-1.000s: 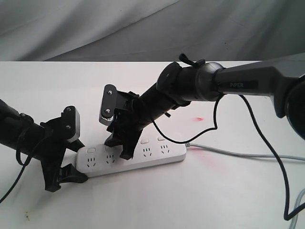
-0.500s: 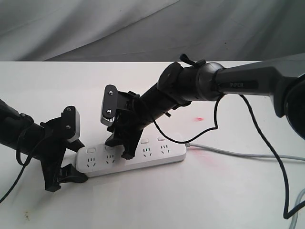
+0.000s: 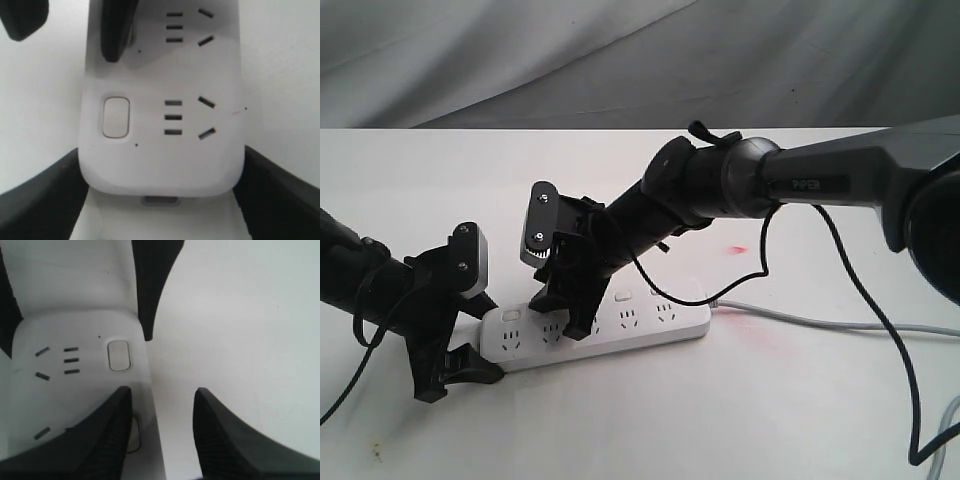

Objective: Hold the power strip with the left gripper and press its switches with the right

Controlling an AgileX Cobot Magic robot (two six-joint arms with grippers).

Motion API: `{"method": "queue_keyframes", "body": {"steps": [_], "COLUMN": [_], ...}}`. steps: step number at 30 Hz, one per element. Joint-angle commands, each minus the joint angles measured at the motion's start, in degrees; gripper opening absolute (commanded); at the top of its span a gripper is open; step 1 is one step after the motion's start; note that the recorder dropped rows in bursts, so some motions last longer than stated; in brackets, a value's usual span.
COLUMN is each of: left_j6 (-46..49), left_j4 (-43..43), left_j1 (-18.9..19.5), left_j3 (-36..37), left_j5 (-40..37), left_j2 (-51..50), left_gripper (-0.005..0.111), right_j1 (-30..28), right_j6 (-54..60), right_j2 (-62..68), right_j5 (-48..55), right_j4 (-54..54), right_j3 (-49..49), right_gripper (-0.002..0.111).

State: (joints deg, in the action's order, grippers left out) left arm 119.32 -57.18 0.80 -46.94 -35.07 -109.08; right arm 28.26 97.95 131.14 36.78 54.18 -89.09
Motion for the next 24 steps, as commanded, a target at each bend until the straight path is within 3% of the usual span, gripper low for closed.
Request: {"method": "queue_keyframes", "body": {"steps": [1,8,19,24], "left_j6": [0.59,0.59,0.59,0.59], "left_j4": [0.74,0.74,0.74,0.74], "left_j1": [-0.11,-0.11,-0.11,-0.11], "left_j3": [-0.08,-0.08,-0.08,-0.08], "left_j5": [1.88,1.88,1.88,1.88], "left_j2": [-0.18,-0.18,-0.18,-0.18], "left_gripper": [0.051,0.051,0.051,0.051], "right_j1": [0.29,-1.59,-3.79,-3.79], "right_j6": [1.00,0.36,-0.94,-0.68], "right_j2": [-0.96,-7.56,-7.38,-7.29], "right_j5": [-0.54,-0.43,2.15,-2.16], "right_j4": [-3.87,-5.35,-7.28,-6.70], "right_j3": [1.27,1.27,1.49,5.26], "right_gripper": [0.039,0.039,0.039,0.039]}}
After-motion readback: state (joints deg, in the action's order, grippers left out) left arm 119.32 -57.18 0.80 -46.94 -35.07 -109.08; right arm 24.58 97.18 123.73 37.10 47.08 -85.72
